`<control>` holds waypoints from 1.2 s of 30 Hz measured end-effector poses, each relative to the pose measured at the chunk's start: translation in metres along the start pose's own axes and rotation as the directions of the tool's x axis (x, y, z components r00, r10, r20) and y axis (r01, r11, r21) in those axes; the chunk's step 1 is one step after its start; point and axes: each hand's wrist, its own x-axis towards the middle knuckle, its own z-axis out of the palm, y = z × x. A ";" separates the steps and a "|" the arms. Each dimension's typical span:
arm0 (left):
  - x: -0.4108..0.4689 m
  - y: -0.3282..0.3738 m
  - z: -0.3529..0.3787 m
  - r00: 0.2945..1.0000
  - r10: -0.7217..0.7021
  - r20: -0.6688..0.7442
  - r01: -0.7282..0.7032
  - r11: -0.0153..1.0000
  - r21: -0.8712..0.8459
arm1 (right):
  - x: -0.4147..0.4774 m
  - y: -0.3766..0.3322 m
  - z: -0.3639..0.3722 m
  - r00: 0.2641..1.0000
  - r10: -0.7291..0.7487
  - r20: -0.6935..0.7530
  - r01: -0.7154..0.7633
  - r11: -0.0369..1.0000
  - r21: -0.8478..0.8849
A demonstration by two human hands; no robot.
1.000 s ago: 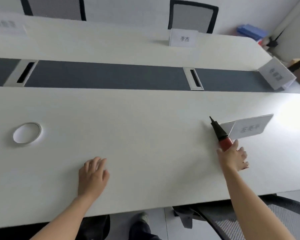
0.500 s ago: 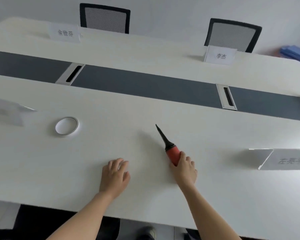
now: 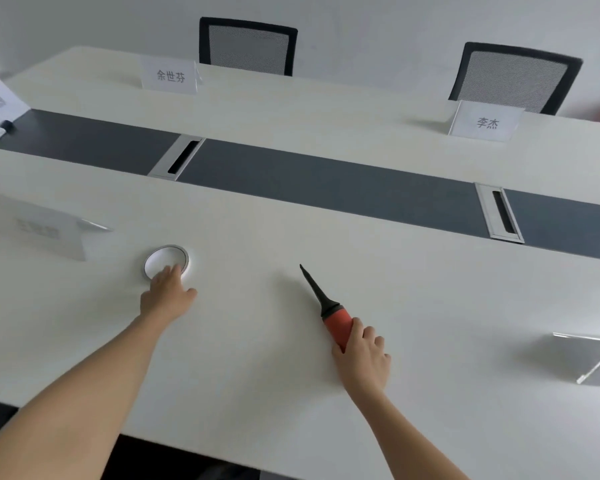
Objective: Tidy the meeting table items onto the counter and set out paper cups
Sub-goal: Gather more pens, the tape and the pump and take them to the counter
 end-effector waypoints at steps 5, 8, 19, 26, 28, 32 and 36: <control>-0.029 0.003 0.021 0.988 0.018 -0.152 -0.005 0.997 0.083 | 0.004 -0.005 0.000 1.000 0.002 -0.008 -0.002 1.000 -0.015; -0.056 0.009 0.040 0.930 0.301 -0.212 -0.245 0.936 0.251 | 0.005 -0.011 -0.001 1.000 -0.012 -0.012 0.012 1.000 -0.022; -0.125 0.029 0.004 0.919 0.391 -0.059 -0.360 0.889 0.282 | 0.005 -0.018 -0.006 0.994 -0.092 0.064 0.096 0.993 -0.063; -0.151 -0.068 -0.091 0.822 0.230 -0.521 -0.242 0.969 0.046 | -0.008 -0.043 -0.011 0.977 -0.091 0.192 0.055 0.982 0.183; -0.172 -0.106 -0.103 0.757 0.074 -0.649 -0.161 0.984 -0.076 | -0.021 -0.073 -0.013 0.974 -0.149 0.173 0.095 0.954 0.285; -0.228 -0.188 -0.107 0.664 -0.254 -0.704 -0.023 0.933 -0.358 | -0.078 -0.159 -0.023 0.943 -0.329 0.056 0.260 0.829 0.495; -0.288 -0.276 -0.094 0.545 -0.525 -0.654 0.157 0.830 -0.535 | -0.168 -0.243 -0.035 0.837 -0.544 -0.060 0.426 0.578 0.696</control>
